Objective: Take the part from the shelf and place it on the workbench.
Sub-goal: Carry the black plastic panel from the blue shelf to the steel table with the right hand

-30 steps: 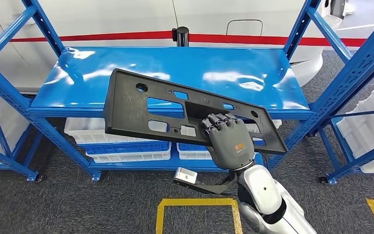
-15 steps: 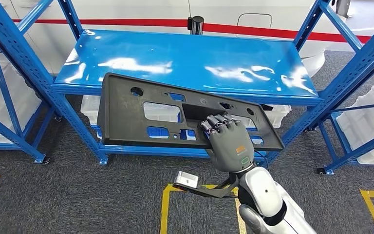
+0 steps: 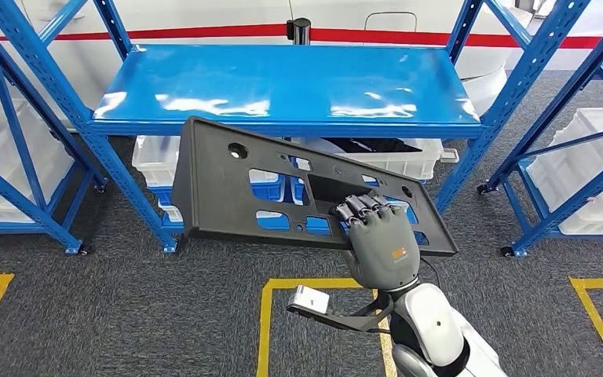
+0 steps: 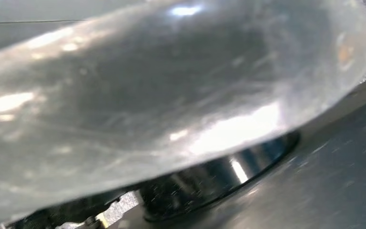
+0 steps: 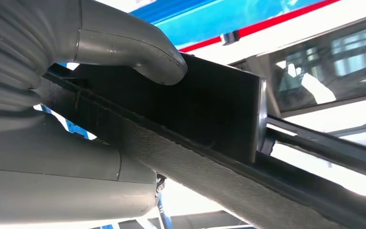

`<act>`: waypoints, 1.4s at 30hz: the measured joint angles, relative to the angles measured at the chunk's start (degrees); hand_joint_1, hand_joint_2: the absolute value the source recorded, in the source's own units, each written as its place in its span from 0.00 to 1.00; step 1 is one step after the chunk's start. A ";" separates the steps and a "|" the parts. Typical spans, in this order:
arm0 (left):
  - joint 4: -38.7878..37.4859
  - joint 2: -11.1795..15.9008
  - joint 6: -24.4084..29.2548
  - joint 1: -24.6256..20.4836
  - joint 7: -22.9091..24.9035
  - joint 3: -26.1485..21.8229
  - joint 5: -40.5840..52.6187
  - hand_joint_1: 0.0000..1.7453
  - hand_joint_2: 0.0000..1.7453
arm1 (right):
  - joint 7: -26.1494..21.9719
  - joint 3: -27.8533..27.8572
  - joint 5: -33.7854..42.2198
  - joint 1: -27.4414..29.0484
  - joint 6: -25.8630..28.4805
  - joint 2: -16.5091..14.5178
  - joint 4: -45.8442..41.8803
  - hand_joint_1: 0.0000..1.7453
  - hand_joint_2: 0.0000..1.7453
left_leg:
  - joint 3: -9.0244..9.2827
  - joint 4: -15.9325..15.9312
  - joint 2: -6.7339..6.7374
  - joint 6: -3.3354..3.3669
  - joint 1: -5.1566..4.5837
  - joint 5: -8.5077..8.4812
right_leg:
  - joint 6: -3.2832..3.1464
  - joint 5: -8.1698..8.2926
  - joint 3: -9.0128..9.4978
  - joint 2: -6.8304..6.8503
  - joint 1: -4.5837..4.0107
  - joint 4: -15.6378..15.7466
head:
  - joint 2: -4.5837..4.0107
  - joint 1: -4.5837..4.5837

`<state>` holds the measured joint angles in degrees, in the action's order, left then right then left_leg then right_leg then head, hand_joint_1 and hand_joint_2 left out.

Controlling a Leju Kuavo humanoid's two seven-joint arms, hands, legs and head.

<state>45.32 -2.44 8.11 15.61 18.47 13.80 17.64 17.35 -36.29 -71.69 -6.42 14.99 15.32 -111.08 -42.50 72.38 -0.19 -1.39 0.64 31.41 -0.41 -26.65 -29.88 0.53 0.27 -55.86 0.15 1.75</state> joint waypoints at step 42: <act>-1.43 -5.70 -5.61 -1.14 -4.72 -17.17 11.73 0.00 0.00 | -2.75 2.61 7.69 -0.61 -1.13 2.22 0.59 1.00 1.00 | 12.03 -14.96 -1.66 3.31 -0.10 -3.99 | 3.25 3.18 -8.26 -3.99 0.61 -3.33 | 0.00 -0.21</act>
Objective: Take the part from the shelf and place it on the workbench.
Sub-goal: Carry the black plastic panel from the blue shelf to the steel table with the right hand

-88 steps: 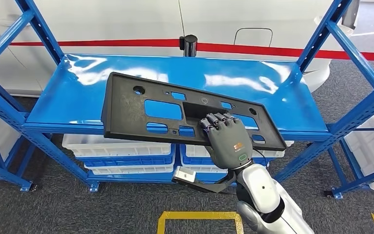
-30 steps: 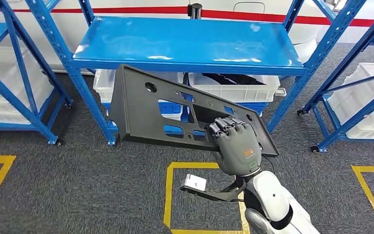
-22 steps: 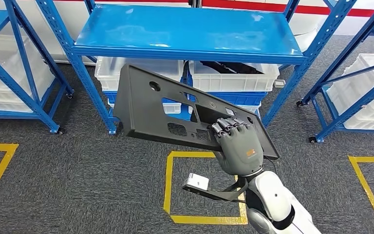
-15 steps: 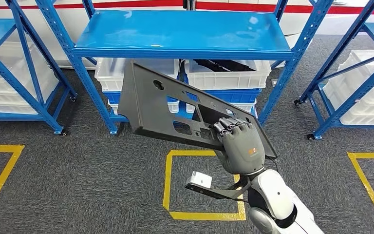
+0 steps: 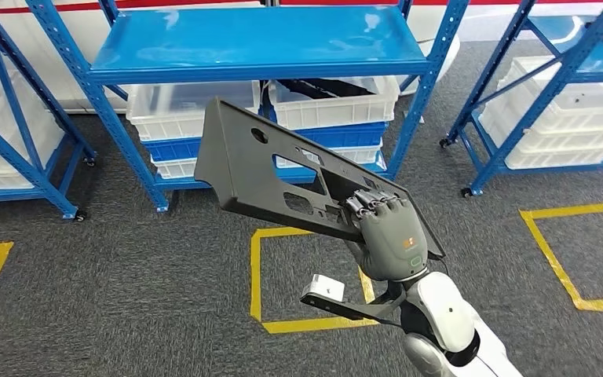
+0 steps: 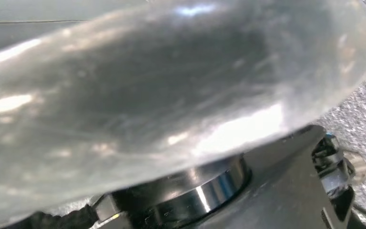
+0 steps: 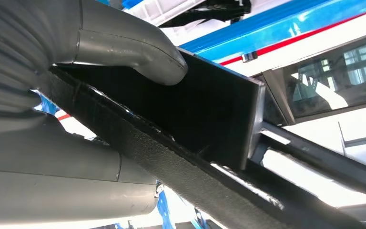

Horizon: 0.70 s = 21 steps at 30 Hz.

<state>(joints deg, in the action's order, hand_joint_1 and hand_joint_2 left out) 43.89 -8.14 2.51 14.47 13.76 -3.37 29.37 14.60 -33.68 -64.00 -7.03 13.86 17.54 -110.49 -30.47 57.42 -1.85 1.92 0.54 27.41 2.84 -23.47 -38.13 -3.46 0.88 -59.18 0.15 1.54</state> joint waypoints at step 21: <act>-0.84 -0.97 -0.54 -0.07 -0.44 -3.02 1.25 0.00 0.00 | 0.02 0.25 0.75 -0.03 -0.61 -0.03 0.11 1.00 1.00 | -9.68 16.44 1.74 -3.05 0.61 5.55 | -2.25 -1.29 6.30 2.30 0.06 2.91 | 0.00 -0.49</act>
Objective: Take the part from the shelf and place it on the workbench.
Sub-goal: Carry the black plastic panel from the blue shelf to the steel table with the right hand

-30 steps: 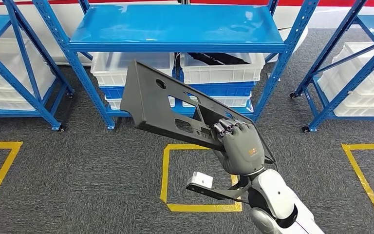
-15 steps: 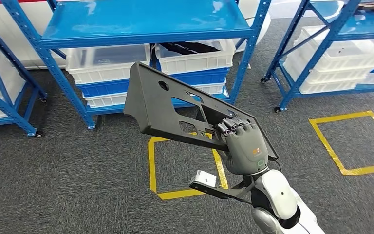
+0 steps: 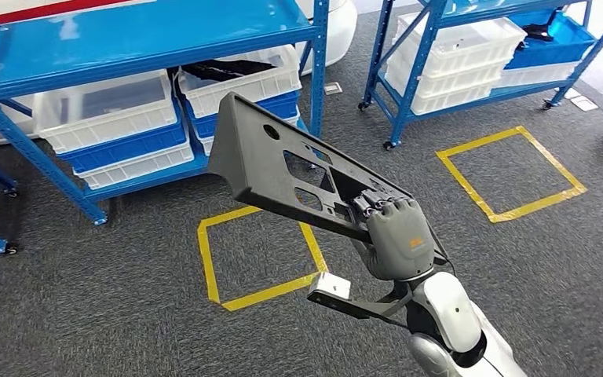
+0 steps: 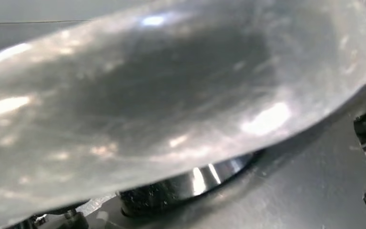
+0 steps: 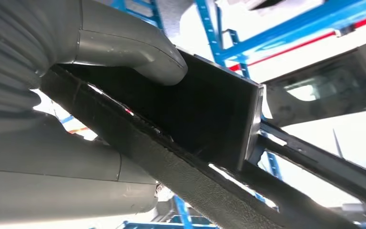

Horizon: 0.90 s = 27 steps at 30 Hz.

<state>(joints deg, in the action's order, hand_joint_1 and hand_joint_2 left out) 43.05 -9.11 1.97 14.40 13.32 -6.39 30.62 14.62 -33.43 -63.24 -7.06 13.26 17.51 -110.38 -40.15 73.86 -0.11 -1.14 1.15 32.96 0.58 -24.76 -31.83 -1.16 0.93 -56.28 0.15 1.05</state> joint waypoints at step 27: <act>-0.46 -1.62 -1.99 -0.73 -0.97 -4.97 3.62 0.00 0.00 | 0.23 -0.46 -0.04 -1.72 -1.78 -0.63 0.39 1.00 1.00 | 1.39 -11.36 2.23 -0.50 0.37 -5.59 | 0.70 -1.90 2.44 2.29 0.93 1.05 | 0.00 -0.75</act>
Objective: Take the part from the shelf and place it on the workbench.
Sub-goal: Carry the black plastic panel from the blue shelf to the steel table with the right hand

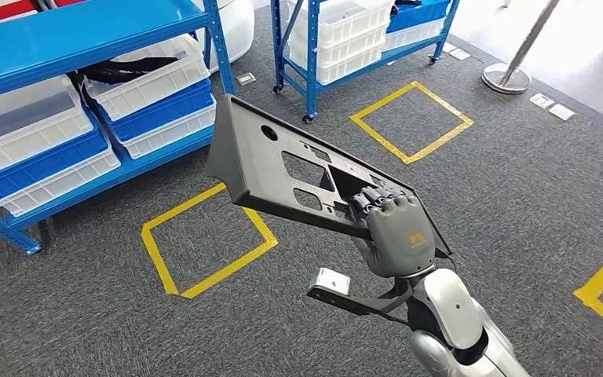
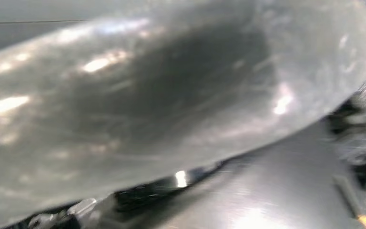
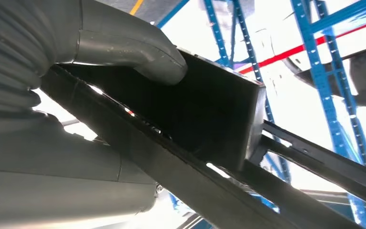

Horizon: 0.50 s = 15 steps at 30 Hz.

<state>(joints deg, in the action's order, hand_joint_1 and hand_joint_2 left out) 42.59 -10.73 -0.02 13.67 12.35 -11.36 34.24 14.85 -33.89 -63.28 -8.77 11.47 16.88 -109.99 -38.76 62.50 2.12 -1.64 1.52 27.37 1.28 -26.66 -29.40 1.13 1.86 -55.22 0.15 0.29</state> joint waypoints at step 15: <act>-0.45 -0.63 -0.87 -0.56 -1.51 -2.50 1.48 0.00 0.00 | 0.10 -0.04 -0.30 -0.39 -0.22 -0.27 0.31 1.00 1.00 | 9.35 -4.66 -2.93 3.76 -0.55 1.77 | 1.83 1.99 -10.36 -2.88 -0.78 -7.32 | 0.00 -0.35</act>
<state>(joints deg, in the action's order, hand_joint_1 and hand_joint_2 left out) 42.13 -11.36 -0.89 13.11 10.84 -13.86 35.72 14.95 -33.93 -63.58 -9.17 11.26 16.61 -109.68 -29.41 57.84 -0.81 2.11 0.98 29.14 3.12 -24.67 -39.75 -1.75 1.08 -62.54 0.15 -0.05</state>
